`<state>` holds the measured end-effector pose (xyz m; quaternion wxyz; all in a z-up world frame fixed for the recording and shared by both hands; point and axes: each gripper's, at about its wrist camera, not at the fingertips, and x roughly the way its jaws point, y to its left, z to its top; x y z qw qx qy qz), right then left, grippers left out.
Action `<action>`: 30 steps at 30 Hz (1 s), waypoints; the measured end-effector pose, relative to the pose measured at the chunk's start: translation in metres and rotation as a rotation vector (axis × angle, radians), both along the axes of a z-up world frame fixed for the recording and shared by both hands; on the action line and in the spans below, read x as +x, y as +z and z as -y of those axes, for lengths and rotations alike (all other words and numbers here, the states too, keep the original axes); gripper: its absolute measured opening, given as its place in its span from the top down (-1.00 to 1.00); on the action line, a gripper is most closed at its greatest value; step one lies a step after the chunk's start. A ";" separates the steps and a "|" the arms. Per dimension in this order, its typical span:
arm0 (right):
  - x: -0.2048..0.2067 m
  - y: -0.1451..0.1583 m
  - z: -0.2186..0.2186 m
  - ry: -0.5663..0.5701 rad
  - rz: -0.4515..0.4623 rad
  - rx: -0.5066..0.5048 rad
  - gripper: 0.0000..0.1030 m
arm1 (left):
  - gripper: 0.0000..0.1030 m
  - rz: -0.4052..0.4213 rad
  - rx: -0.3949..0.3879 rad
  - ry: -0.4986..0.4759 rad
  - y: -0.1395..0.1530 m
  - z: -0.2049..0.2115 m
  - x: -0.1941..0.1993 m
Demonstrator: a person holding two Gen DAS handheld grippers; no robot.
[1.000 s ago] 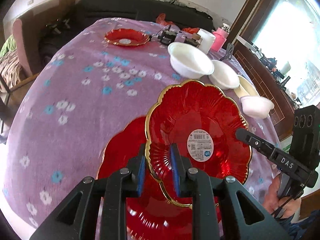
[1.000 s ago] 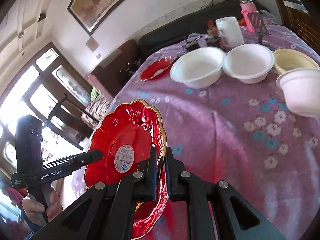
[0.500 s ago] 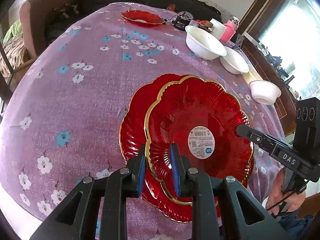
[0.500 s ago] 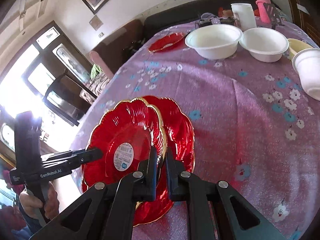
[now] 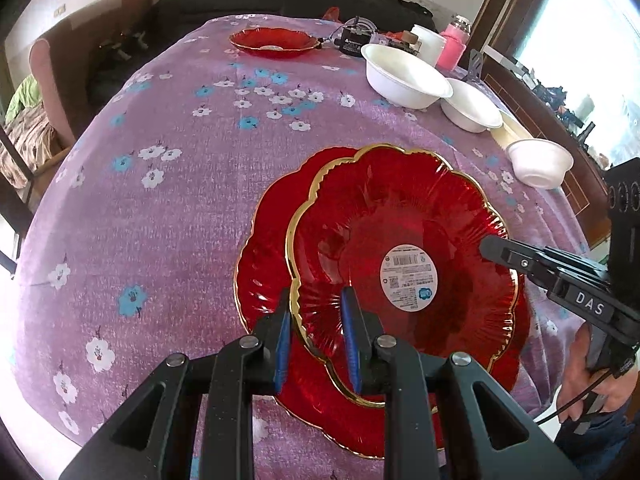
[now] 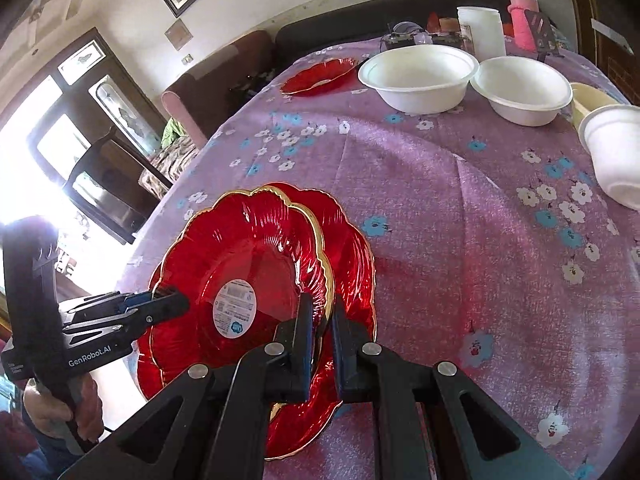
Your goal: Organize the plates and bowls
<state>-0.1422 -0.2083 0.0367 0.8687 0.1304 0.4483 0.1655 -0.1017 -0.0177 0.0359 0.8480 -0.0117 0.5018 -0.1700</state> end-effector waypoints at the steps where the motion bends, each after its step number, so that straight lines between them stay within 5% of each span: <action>1: 0.000 0.000 0.000 -0.001 0.000 -0.002 0.81 | 0.60 0.000 0.001 0.002 0.000 0.000 0.000; 30: 0.001 -0.003 0.000 0.001 -0.002 -0.001 0.79 | 0.47 0.020 0.042 -0.026 0.005 0.003 -0.008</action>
